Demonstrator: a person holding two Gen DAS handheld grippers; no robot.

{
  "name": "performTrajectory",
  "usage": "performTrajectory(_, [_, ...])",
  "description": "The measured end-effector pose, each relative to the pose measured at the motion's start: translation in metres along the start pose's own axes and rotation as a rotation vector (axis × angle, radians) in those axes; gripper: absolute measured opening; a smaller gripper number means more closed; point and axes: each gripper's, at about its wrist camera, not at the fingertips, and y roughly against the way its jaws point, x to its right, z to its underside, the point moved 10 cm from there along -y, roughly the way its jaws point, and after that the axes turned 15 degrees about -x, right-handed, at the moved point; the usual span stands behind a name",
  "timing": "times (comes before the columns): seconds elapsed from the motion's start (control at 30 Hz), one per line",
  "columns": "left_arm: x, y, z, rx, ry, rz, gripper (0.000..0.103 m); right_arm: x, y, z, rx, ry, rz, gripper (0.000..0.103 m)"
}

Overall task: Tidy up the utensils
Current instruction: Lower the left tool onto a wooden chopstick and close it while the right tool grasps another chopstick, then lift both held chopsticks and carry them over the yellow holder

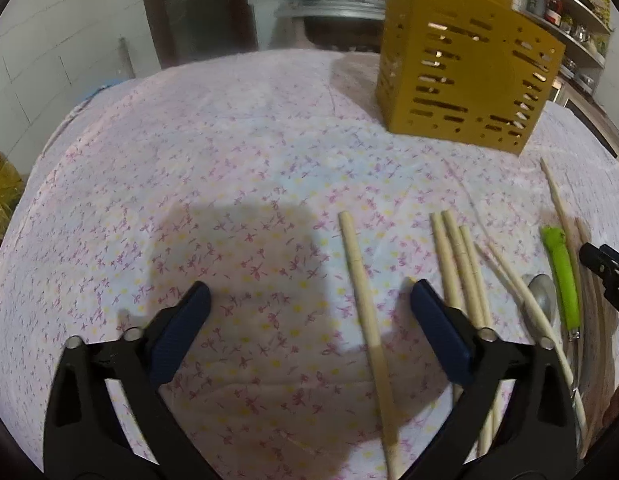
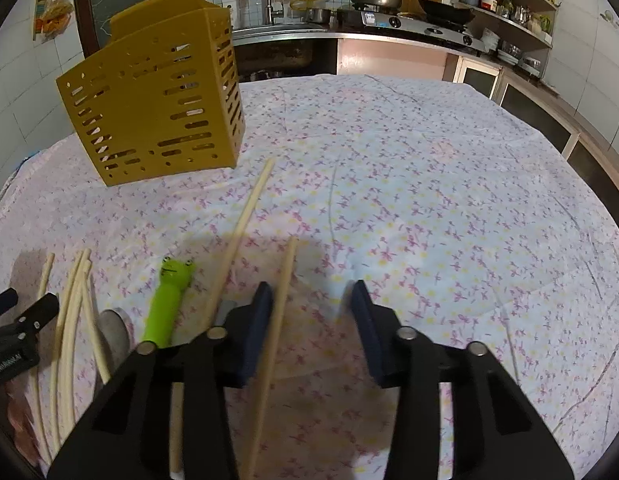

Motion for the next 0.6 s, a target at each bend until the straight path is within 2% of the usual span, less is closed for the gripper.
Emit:
performTrajectory(0.07, [0.009, 0.004, 0.001, 0.007, -0.035, 0.01, 0.071, -0.003, 0.001, -0.001, -0.004, 0.003, -0.006, 0.031])
performTrajectory(0.1, [0.013, 0.005, 0.001, -0.001, -0.045, 0.022, 0.066, -0.004, 0.0, -0.001, -0.006, 0.008, -0.003, 0.028])
performTrajectory(0.27, [0.019, 0.007, -0.005, -0.069, -0.014, 0.084, 0.028, -0.008, -0.004, -0.006, -0.01, -0.003, -0.018, 0.016])
performTrajectory(0.3, [0.02, 0.006, -0.006, -0.08, -0.011, 0.085, 0.025, -0.008, -0.004, -0.008, -0.011, -0.004, -0.019, 0.013])
performTrajectory(0.37, [0.018, 0.003, -0.015, -0.099, -0.008, 0.083, 0.012, -0.01, -0.006, -0.011, -0.014, -0.003, -0.028, 0.008])
performTrajectory(0.43, [0.015, 0.002, -0.018, -0.108, 0.001, 0.095, 0.007, -0.01, -0.006, -0.013, -0.016, -0.008, -0.054, 0.007])
performTrajectory(0.5, [0.015, 0.003, -0.018, -0.11, 0.015, 0.118, 0.006, -0.013, -0.001, -0.013, -0.005, -0.001, -0.088, 0.006])
performTrajectory(0.6, [0.016, 0.017, -0.013, -0.06, 0.01, 0.133, 0.005, -0.015, 0.019, -0.011, 0.048, 0.003, -0.107, 0.006])
